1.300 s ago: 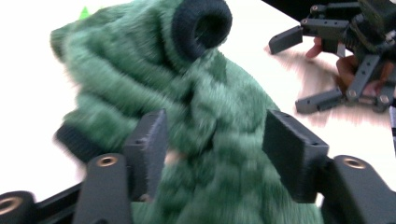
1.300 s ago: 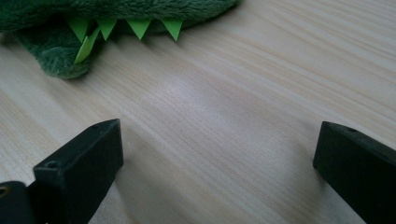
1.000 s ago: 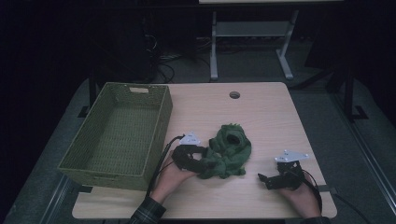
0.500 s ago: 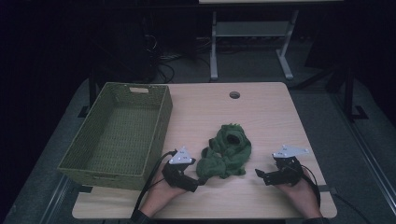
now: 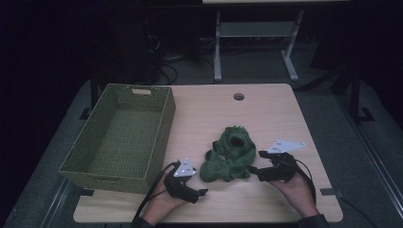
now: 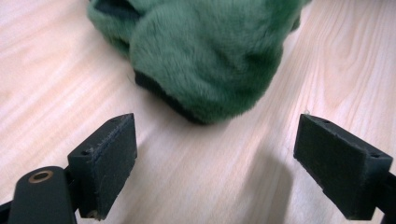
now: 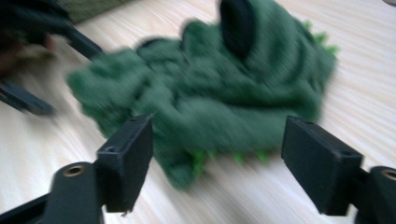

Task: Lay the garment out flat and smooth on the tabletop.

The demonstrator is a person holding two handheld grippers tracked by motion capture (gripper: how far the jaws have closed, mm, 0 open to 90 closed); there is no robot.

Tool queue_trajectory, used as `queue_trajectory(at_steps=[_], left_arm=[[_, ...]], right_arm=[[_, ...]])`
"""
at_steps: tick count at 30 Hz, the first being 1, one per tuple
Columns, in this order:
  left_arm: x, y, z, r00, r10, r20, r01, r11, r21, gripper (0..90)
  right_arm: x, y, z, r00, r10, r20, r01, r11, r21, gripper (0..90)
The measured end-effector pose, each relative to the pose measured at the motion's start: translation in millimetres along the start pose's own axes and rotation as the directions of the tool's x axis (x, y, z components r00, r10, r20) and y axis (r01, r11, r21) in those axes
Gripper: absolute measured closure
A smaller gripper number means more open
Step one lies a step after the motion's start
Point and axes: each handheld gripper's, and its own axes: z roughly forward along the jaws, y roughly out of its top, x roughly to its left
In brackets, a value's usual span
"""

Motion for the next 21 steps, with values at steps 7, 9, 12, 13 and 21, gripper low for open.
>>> queue_trajectory(at_steps=[7,9,12,13,21], left_arm=[[0.7,0.0,0.7,0.9981,0.055,-0.027,-0.055,0.9982,0.025,12.7],[0.5,-0.1,0.8,0.9983,0.052,-0.025,-0.052,0.9984,0.024,12.7],[0.9,0.1,0.7,0.9980,0.058,-0.026,-0.057,0.9981,0.024,12.6],[1.0,0.2,0.7,0.9978,0.060,-0.026,-0.059,0.9979,0.025,12.7],[0.9,0.0,1.1,0.9980,0.057,-0.026,-0.057,0.9982,0.020,12.7]], right_arm=[[18.3,19.7,15.0,0.9929,-0.057,-0.104,0.057,0.9983,-0.008,37.6],[22.4,24.5,18.5,0.9902,-0.063,-0.124,0.062,0.9980,-0.012,39.3],[31.2,33.5,25.7,0.9836,-0.088,-0.157,0.086,0.9961,-0.019,41.5],[33.8,35.9,28.4,0.9809,-0.095,-0.170,0.093,0.9955,-0.018,41.7],[59.7,49.3,46.8,0.9551,-0.146,-0.258,0.153,0.9882,0.008,52.3]])
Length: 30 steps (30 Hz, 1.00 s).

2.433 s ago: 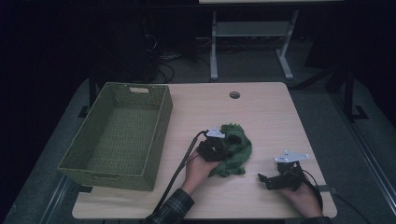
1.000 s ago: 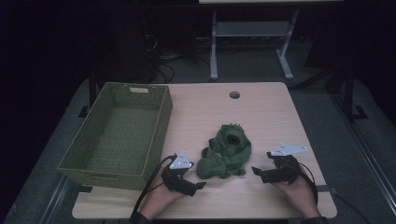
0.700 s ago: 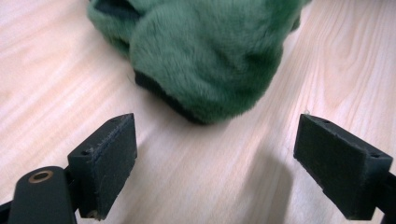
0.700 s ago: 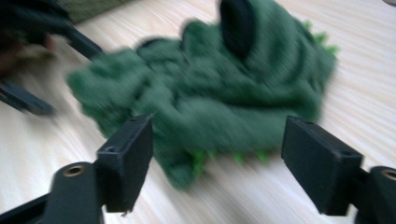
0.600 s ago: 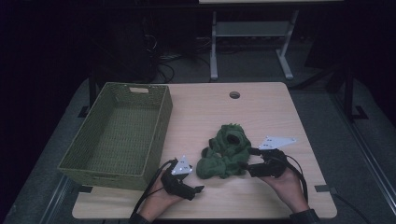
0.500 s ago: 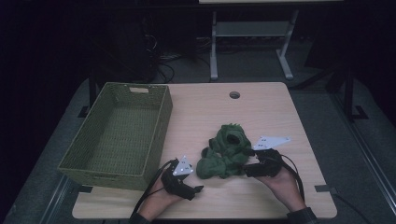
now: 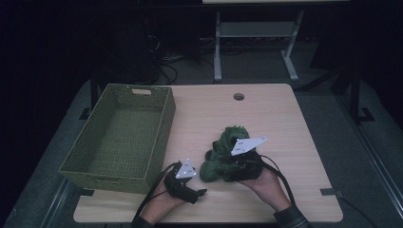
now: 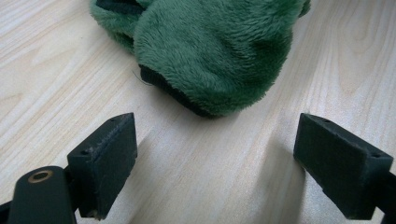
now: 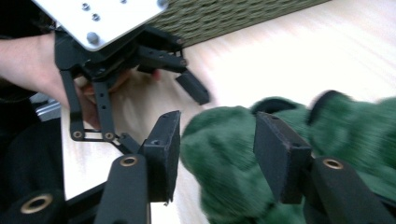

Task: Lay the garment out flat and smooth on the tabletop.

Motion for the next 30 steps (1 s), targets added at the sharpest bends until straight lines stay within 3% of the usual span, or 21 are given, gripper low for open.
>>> queue_trajectory(at_steps=[7,12,19,23,30], left_arm=[[-0.5,-0.2,0.0,1.0000,-0.006,0.000,0.006,1.0000,0.000,12.7],[-0.4,-0.1,0.0,1.0000,-0.007,0.000,0.007,1.0000,0.001,12.7],[-0.3,-0.1,0.1,1.0000,-0.007,-0.001,0.007,1.0000,0.001,12.7],[-0.3,-0.1,0.1,1.0000,-0.008,-0.001,0.008,1.0000,0.001,12.7],[-0.2,0.0,0.1,1.0000,-0.006,-0.002,0.006,1.0000,0.001,12.7]], right_arm=[[3.9,-2.9,23.8,0.9992,-0.034,-0.021,0.035,0.9957,0.085,62.0],[1.2,-10.2,29.8,0.9992,-0.040,0.002,0.040,0.9933,0.108,84.5],[-4.3,-11.0,6.3,0.9992,-0.033,0.022,0.032,0.9994,0.011,87.0],[-9.2,-14.5,-11.4,0.9977,-0.020,0.065,0.023,0.9990,-0.039,87.0],[-24.3,-32.9,-39.1,0.9888,0.054,0.139,-0.041,0.9948,-0.093,86.8]])
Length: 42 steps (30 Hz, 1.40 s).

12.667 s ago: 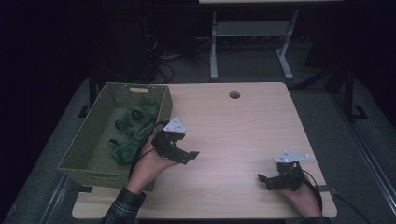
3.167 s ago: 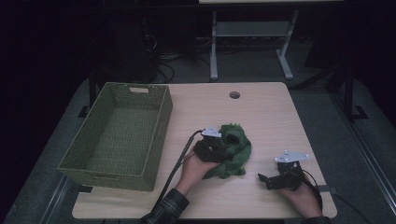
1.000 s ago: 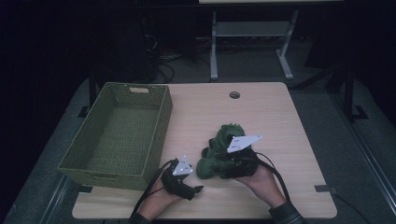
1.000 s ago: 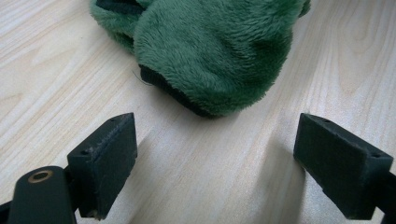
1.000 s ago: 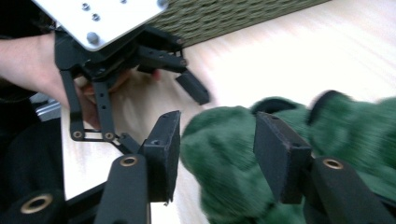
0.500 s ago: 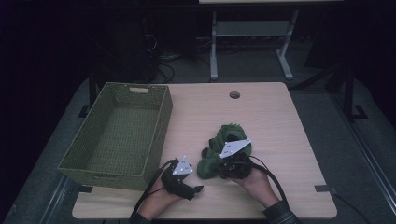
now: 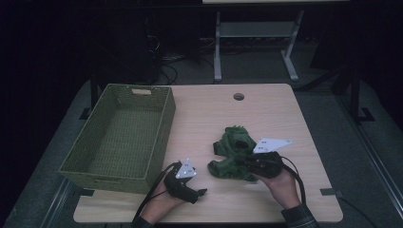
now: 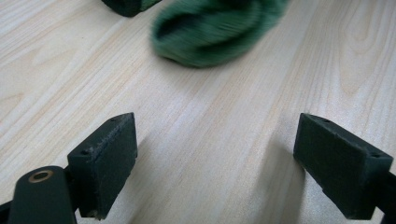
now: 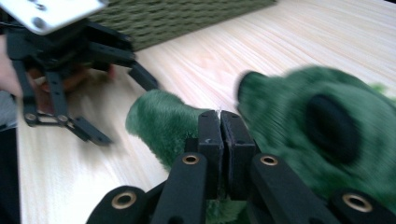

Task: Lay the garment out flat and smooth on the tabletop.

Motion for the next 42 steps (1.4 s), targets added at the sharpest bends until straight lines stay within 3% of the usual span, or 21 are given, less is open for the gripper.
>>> queue_trajectory(at_steps=[5,10,15,18,24,29,34,42], left_arm=[[-0.1,-0.1,0.0,1.0000,-0.002,0.002,0.002,1.0000,0.000,12.7],[0.1,0.0,-0.3,1.0000,0.002,0.003,-0.002,1.0000,0.004,12.8],[0.1,0.0,-0.3,1.0000,0.001,0.003,-0.001,1.0000,0.004,12.8],[0.1,0.1,-0.4,1.0000,0.002,0.003,-0.002,1.0000,0.005,12.8],[0.2,0.1,-0.5,1.0000,0.001,0.002,-0.001,1.0000,0.005,12.8],[-0.1,1.6,-0.1,0.9999,-0.015,0.000,0.015,0.9999,0.006,13.4],[-1.0,12.0,-1.4,0.9988,-0.035,0.033,0.036,0.9986,-0.038,14.6],[-3.5,35.6,10.6,0.9970,0.000,0.077,0.004,0.9981,-0.061,14.6]], right_arm=[[-16.1,-22.9,-11.8,0.9948,0.065,0.078,-0.068,0.9972,0.030,86.3],[-26.2,-43.6,-19.7,0.9849,0.091,0.147,-0.107,0.9891,0.101,85.3],[-33.1,-57.3,-27.8,0.9740,0.137,0.180,-0.162,0.9784,0.128,83.8],[-36.4,-65.0,-35.6,0.9668,0.139,0.215,-0.171,0.9748,0.143,82.1],[-42.7,-77.7,-53.8,0.9519,0.160,0.261,-0.200,0.9702,0.136,81.1],[-49.2,-77.6,-71.4,0.9400,0.186,0.286,-0.218,0.9722,0.086,76.3],[-56.1,-68.3,-76.2,0.9422,0.201,0.268,-0.219,0.9749,0.039,64.8],[-64.2,-54.8,-58.7,0.9538,0.214,0.211,-0.234,0.9693,0.075,54.6]])
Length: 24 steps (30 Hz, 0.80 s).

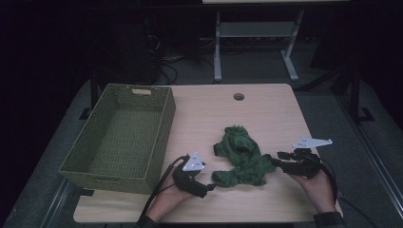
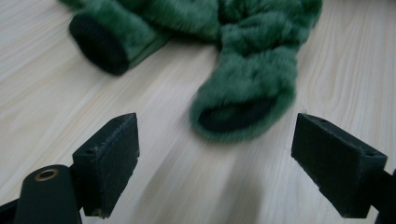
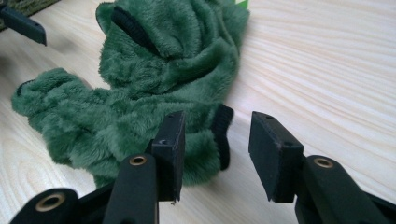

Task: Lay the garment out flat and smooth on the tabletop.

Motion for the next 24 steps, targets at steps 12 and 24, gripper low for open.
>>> queue_trajectory(at_steps=[12,24], left_arm=[[-2.1,12.8,32.5,0.9966,0.009,0.081,-0.011,0.9995,0.030,43.2],[-1.3,15.0,18.7,0.9986,0.000,0.053,-0.003,0.9987,0.052,77.3]], right_arm=[[-5.7,-7.0,28.2,0.9995,0.007,-0.030,-0.003,0.9926,0.121,78.4],[1.0,-12.0,6.9,0.9999,-0.011,-0.010,0.012,0.9957,0.092,85.2]])
